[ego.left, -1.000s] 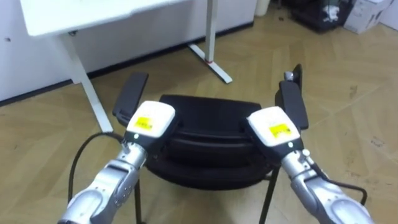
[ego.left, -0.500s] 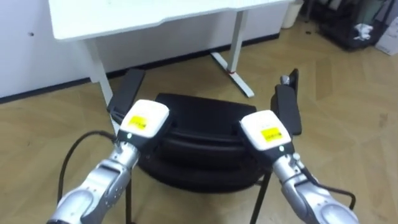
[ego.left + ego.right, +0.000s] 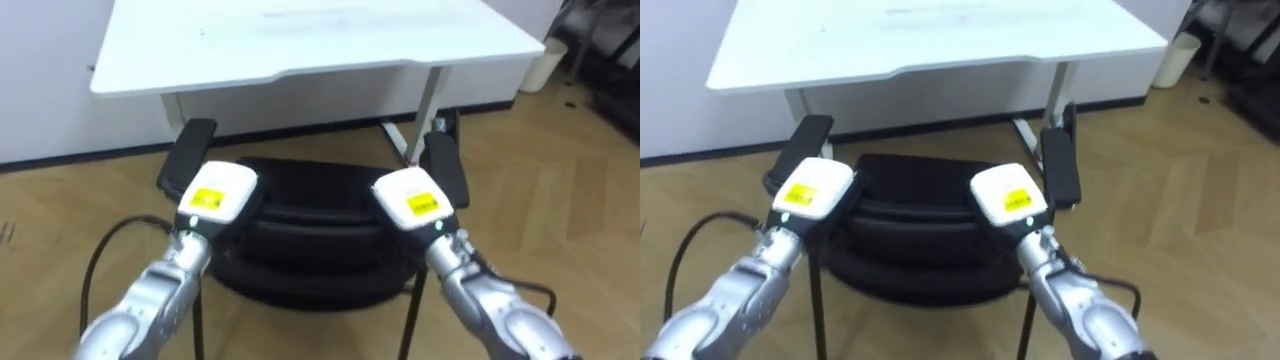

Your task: Push chair

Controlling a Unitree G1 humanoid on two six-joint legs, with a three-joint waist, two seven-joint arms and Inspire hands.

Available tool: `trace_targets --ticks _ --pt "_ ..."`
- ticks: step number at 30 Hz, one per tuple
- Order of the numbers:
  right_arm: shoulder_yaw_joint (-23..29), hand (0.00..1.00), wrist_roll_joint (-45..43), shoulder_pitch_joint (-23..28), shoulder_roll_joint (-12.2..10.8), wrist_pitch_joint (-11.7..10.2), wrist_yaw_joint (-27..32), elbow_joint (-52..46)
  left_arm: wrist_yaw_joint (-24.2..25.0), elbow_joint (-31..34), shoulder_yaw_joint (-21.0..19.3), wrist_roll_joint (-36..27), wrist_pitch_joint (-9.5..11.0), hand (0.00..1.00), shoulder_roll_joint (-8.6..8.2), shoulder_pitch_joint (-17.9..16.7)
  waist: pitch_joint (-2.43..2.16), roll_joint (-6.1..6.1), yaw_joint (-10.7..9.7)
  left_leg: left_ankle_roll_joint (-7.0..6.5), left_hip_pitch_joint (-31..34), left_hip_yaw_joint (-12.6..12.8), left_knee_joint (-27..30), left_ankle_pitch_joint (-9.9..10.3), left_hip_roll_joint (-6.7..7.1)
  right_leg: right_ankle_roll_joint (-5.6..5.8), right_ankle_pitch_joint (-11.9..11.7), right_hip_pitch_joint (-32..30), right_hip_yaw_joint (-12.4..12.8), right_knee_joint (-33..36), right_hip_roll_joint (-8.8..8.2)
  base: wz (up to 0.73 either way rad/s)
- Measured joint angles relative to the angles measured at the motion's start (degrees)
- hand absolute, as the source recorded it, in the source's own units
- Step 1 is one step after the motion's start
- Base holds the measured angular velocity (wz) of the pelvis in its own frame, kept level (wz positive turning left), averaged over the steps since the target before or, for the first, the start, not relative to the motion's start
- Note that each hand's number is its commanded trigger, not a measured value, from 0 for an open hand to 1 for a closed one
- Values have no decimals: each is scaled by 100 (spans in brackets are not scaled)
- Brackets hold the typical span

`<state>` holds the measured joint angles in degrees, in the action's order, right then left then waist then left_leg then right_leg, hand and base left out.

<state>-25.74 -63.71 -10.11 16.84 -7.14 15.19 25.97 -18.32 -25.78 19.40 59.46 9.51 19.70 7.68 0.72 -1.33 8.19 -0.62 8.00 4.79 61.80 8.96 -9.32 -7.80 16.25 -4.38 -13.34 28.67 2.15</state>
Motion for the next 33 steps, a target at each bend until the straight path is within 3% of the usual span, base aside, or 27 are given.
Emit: trace_targets --ticks 1,3,4,6,7,8,9,11,12,13,14,16,17,19,20,22,23,24,26,28,30,31,32,33 --pt "0 100 0 -13 4 -2 -2 14 -10 11 0 0 -11 100 -8 -1 12 -28 19 0 122 5 -54 72 63 -4 46 58 56 -6 -5 -19" --pt "1 100 -4 -12 57 -43 9 13 -27 29 11 26 -52 100 -36 -34 30 -98 72 63 655 137 -647 407 346 32 179 261 364 -92 1 -26" --pt "1 100 -9 -7 77 -47 18 -8 -31 36 11 26 -53 100 -71 -36 30 -101 85 54 773 176 -902 419 402 40 198 317 399 -141 -6 -34" --pt "2 100 -9 9 134 -54 110 -44 -100 71 15 30 -53 100 -65 -34 26 -117 108 101 1069 329 -2412 358 536 79 255 555 493 -412 -3 -29" --pt "2 100 -9 21 136 -53 138 -48 -119 75 27 34 -53 100 -71 -35 23 -122 105 142 1076 382 -2873 305 583 100 285 619 534 -458 -6 -26" --pt "5 100 -10 59 168 -28 178 -110 -132 95 30 39 -53 100 -73 -34 16 -109 110 80 1054 476 -3729 -18 621 139 364 716 581 -528 -17 -33" --pt "7 100 -21 129 168 16 204 -173 -145 117 49 39 -44 100 -72 -52 -26 -124 121 -4 961 483 -4098 -559 686 200 442 867 681 -611 -47 -28" --pt "59 100 -172 241 173 95 309 -346 -138 195 52 39 -43 100 -60 -38 -76 -175 -40 -291 763 531 -4291 -787 891 364 548 1004 656 -729 -183 0" --pt "99 100 -225 309 170 151 346 -466 -120 273 49 39 -72 100 -54 -33 -77 -222 -66 -415 694 642 -4240 -827 957 447 585 1055 656 -753 -265 0" --pt "104 100 -244 332 173 180 346 -515 -111 297 47 39 -80 100 -54 -34 -90 -248 -78 -426 675 659 -4231 -791 1006 486 583 1100 644 -809 -318 -13" --pt "116 100 -264 356 197 224 333 -610 -99 322 30 39 -88 100 -49 -26 -84 -258 -129 -464 637 755 -4141 -660 1026 570 537 1212 639 -921 -421 -25" --pt "113 100 -257 321 193 241 282 -616 -74 329 2 39 -95 100 -56 -20 -60 -295 -78 -503 539 985 -3974 -454 1031 621 529 1298 739 -863 -545 -43" --pt "86 100 -247 304 218 248 284 -613 -47 333 2 19 -96 100 -62 -22 -45 -277 -21 -489 418 1092 -3941 -260 1049 784 561 1305 666 -621 -642 -36" --pt "27 100 -201 277 284 286 292 -614 18 314 2 2 -96 100 -87 10 -24 -255 -57 -535 258 1111 -3922 -36 1133 936 583 951 473 480 -885 -13" --pt "20 100 -180 279 309 289 292 -607 48 294 12 3 -90 100 -102 39 -6 -279 -102 -570 145 1118 -3926 77 1193 1123 399 638 357 1359 -1115 6" --pt "1 100 -156 301 307 280 324 -506 48 220 82 3 -92 100 -94 81 12 -253 -204 -594 -52 1042 -3863 254 1203 1082 -186 341 229 2239 -1268 9" --pt "3 100 -143 333 278 264 357 -427 49 140 129 3 -75 100 -99 118 34 -169 -243 -588 -181 921 -3864 372 1176 1063 -574 210 179 2603 -1292 0" --pt "5 100 -145 347 234 286 355 -414 39 101 137 5 -59 100 -89 154 36 -142 -252 -604 -266 895 -3861 485 1134 1069 -553 -19 205 2921 -1292 0" --pt "5 100 -146 409 223 330 362 -443 25 27 157 5 24 100 -74 189 47 -68 -338 -600 -392 784 -3936 553 1069 1021 -217 -438 219 3028 -1221 17" --pt "9 100 -117 678 331 361 466 -569 -78 31 315 11 104 100 -65 116 48 -2 -353 -546 -562 608 -4030 584 983 1021 -95 -824 349 2655 -989 41" --pt "5 100 -101 889 311 365 489 -670 -99 41 338 84 160 100 -82 44 52 -24 -482 -407 -664 272 -4047 655 934 985 -167 -1083 820 1331 -659 69" --pt "6 100 -110 943 309 369 503 -696 -98 44 339 99 164 100 -92 21 52 -25 -547 -385 -669 115 -4035 661 939 988 -238 -1078 889 858 -596 97" --pt "6 100 -159 1012 314 374 522 -760 -113 62 338 108 151 100 -69 -26 39 -67 -702 -311 -662 -190 -4025 673 972 1016 -440 -991 1141 -135 -524 112" --pt "2 100 -192 1081 304 389 519 -881 -107 99 338 71 156 100 -11 -29 38 -144 -840 -224 -613 -479 -3929 709 1025 1130 -675 -898 1462 -670 -489 114"
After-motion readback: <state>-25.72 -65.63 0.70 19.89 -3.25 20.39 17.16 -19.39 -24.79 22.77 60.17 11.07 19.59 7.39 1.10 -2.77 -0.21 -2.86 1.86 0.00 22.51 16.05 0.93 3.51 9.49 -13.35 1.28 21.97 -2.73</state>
